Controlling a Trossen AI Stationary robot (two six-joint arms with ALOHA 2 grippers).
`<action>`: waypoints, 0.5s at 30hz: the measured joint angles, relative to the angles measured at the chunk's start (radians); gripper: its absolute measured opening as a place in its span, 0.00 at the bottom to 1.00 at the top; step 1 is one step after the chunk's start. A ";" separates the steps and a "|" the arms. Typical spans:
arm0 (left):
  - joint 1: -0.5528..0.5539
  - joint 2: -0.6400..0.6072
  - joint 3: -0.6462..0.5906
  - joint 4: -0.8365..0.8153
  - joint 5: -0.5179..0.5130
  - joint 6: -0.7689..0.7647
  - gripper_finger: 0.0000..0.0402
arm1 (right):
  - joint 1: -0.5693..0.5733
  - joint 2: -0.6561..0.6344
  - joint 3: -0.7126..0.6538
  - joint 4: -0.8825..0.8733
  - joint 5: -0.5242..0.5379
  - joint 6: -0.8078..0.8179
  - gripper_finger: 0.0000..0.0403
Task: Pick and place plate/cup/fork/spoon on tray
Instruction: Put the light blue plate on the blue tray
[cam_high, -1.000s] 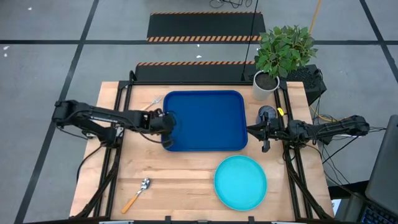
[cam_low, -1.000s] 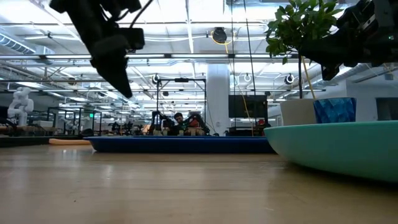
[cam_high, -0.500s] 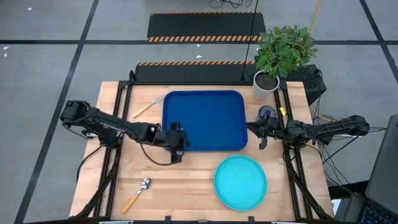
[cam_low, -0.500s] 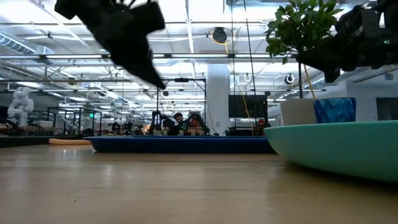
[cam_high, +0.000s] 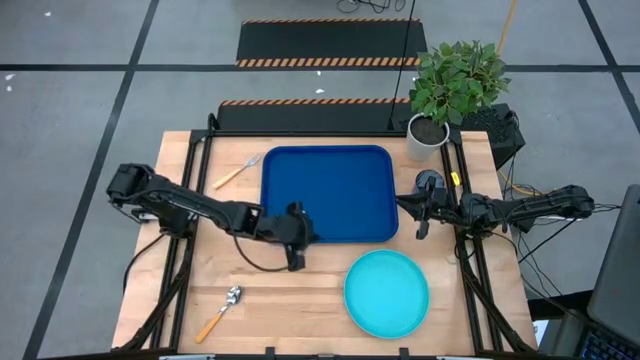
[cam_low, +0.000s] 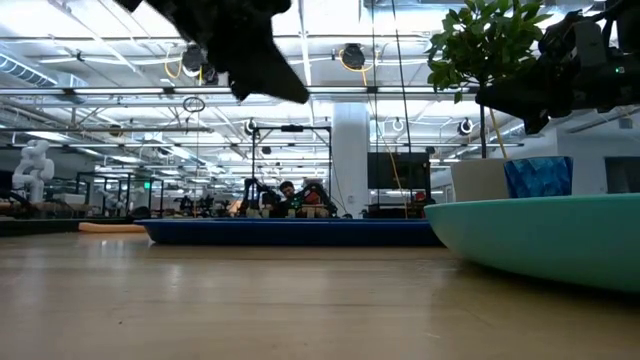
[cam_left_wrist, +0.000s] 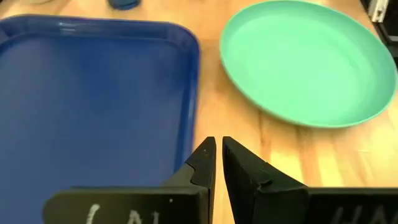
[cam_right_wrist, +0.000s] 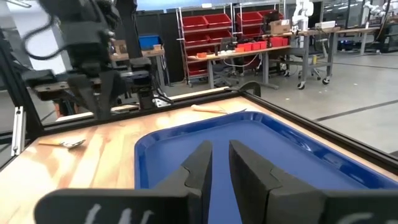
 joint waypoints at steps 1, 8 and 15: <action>-0.005 0.025 0.034 -0.024 -0.007 0.007 0.08 | 0.000 0.000 0.000 0.000 0.000 -0.005 0.12; -0.010 0.182 0.268 -0.230 -0.014 -0.004 0.08 | 0.000 -0.001 0.000 0.003 -0.004 -0.007 0.12; -0.012 0.273 0.464 -0.387 -0.002 -0.118 0.08 | 0.001 -0.001 0.000 -0.041 -0.001 0.016 0.12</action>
